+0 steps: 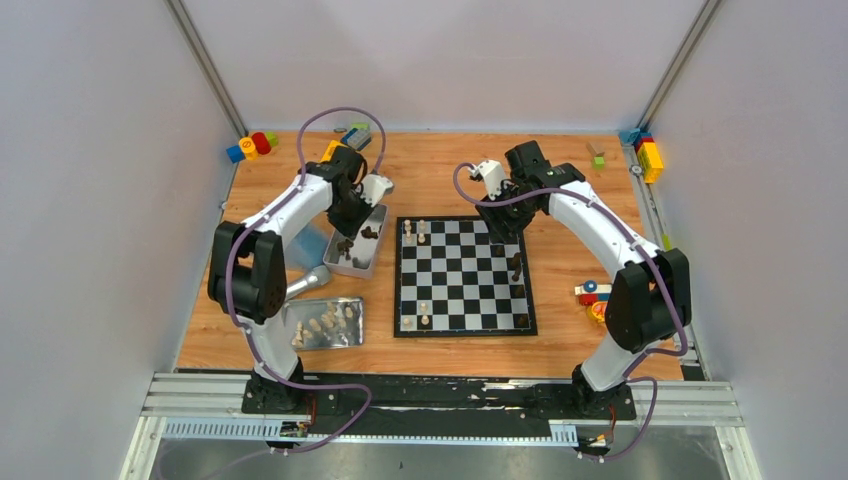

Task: Set up the chess pieces on the board
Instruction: Pick up the chess piece from the storage box, then place the chess piece on the chessboard.

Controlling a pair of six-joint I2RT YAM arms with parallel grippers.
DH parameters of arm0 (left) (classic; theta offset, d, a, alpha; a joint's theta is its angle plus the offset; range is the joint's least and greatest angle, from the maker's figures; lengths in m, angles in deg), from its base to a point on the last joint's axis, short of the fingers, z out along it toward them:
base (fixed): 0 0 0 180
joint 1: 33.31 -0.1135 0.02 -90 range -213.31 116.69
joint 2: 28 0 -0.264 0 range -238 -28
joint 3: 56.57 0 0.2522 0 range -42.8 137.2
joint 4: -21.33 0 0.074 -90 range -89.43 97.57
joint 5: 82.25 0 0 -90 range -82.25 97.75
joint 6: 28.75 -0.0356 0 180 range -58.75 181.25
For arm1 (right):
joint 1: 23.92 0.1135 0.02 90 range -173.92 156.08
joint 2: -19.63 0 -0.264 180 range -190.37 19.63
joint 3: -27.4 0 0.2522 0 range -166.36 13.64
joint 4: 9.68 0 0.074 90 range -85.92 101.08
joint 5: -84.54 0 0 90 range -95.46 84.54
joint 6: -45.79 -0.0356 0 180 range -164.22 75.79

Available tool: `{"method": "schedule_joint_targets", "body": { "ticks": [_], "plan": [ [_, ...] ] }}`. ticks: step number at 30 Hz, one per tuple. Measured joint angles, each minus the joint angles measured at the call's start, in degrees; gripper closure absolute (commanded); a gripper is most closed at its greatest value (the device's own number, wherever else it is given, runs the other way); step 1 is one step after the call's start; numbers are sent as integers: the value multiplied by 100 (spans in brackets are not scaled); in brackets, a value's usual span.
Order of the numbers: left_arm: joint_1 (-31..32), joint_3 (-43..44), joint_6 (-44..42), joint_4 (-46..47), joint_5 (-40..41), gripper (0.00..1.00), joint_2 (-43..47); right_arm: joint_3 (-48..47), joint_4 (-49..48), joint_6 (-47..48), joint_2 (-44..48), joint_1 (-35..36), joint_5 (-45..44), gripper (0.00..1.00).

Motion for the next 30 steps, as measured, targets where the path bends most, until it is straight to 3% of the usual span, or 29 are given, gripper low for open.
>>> {"method": "schedule_joint_targets", "body": {
  "ticks": [13, 22, 30],
  "plan": [
    [424, 1003, 155, -896, -332, 100, 280, 120, -90, -177, 748, -474, 103, 51],
    [1912, 2177, 409, -1268, -409, 100, 57, 962, -319, -367, 1862, -1460, 424, 51],
    [3198, 3683, 533, -1414, -442, 100, -1257, 1836, -496, -514, 2592, -2833, 807, 51]
  ]
}}
